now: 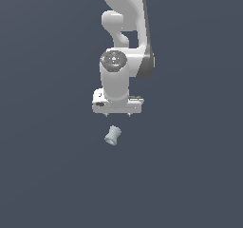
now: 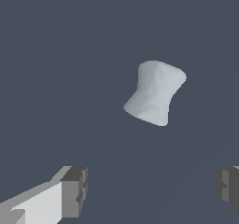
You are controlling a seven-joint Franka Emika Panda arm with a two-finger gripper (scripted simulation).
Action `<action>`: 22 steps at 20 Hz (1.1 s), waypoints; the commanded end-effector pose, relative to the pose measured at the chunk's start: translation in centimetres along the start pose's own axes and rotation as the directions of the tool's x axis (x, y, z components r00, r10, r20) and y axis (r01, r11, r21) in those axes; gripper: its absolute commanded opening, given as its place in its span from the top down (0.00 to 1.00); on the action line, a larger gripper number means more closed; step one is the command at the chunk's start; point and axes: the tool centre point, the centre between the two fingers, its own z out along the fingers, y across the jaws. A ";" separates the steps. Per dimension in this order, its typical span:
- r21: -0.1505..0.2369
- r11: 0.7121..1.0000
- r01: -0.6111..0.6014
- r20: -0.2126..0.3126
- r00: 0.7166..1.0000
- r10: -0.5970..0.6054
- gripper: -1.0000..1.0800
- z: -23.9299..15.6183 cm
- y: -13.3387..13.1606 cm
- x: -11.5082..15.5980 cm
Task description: Pick up the object and move it to a goal position.
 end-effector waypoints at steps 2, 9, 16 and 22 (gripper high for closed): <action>0.000 1.000 0.000 -0.001 1.000 0.000 0.04 0.0 0.0 0.0; 0.011 1.000 0.026 -0.061 0.998 -0.026 0.04 -2.8 -1.7 1.7; 0.012 1.000 0.020 -0.066 0.998 -0.019 0.04 -2.9 -1.7 1.9; 0.015 0.999 -0.044 -0.068 0.997 0.044 0.04 -1.8 -1.1 2.7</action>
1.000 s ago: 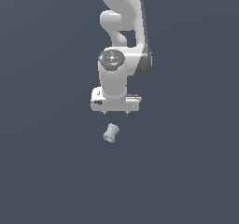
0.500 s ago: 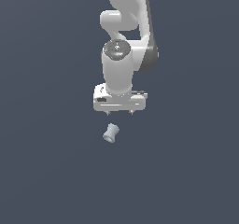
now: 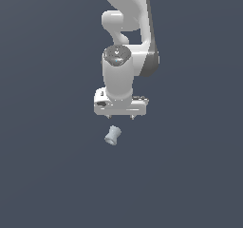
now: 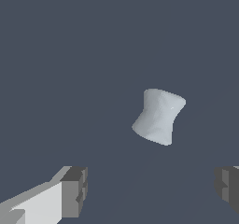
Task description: Pick up the object and move it to a goal position.
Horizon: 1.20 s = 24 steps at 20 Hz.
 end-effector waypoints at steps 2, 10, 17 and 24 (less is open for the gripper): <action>-0.002 0.999 -0.054 -0.001 0.999 0.054 0.04 1.0 0.6 0.5; -0.012 0.973 -0.230 -0.011 0.973 0.230 0.04 4.4 2.6 2.0; -0.019 0.949 -0.316 -0.018 0.949 0.315 0.04 6.2 3.7 2.7; -0.020 0.946 -0.324 -0.018 0.946 0.323 0.04 6.6 3.8 2.8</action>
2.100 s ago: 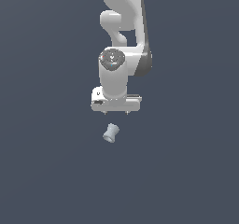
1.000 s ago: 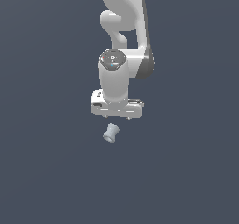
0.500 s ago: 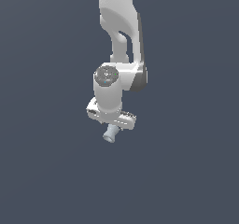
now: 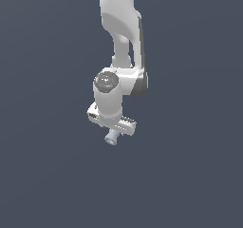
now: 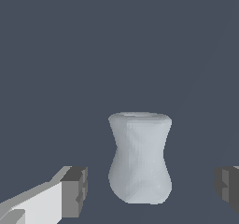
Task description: Pick up the object and move it to a goal position.
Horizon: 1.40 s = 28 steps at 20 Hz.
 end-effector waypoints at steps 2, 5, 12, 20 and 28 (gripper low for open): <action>0.000 1.000 -0.001 0.000 1.000 0.001 0.04 0.6 0.0 0.0; 0.000 1.000 -0.002 0.000 1.000 0.002 0.04 1.9 0.0 0.0; 0.000 1.000 -0.005 -0.001 1.000 0.005 0.04 4.9 0.1 0.0; 0.000 1.000 -0.005 -0.001 1.000 0.005 1.00 5.0 0.0 0.1; 0.000 1.000 -0.005 -0.001 1.000 0.005 1.00 5.0 0.0 0.0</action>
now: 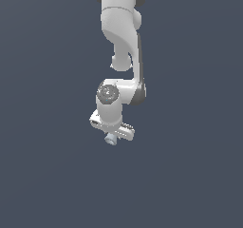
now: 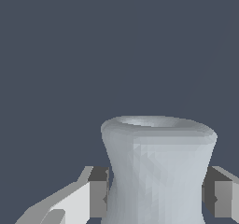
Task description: Pick up the object and move it to a goal position.
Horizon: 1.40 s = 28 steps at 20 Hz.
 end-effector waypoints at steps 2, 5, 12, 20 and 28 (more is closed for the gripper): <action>0.000 1.000 0.000 0.000 1.000 0.000 1.00 -0.1 -0.2 -0.3; 0.000 1.000 0.000 0.000 1.000 0.000 1.00 -0.4 -0.7 -0.9; 0.000 1.000 0.000 0.000 1.000 0.000 1.00 -1.6 -2.8 -3.9; 0.000 1.000 0.001 0.000 1.000 -0.001 1.00 -4.2 -7.6 -10.6; 0.000 1.000 0.001 0.000 1.000 -0.001 1.00 -7.3 -13.2 -18.0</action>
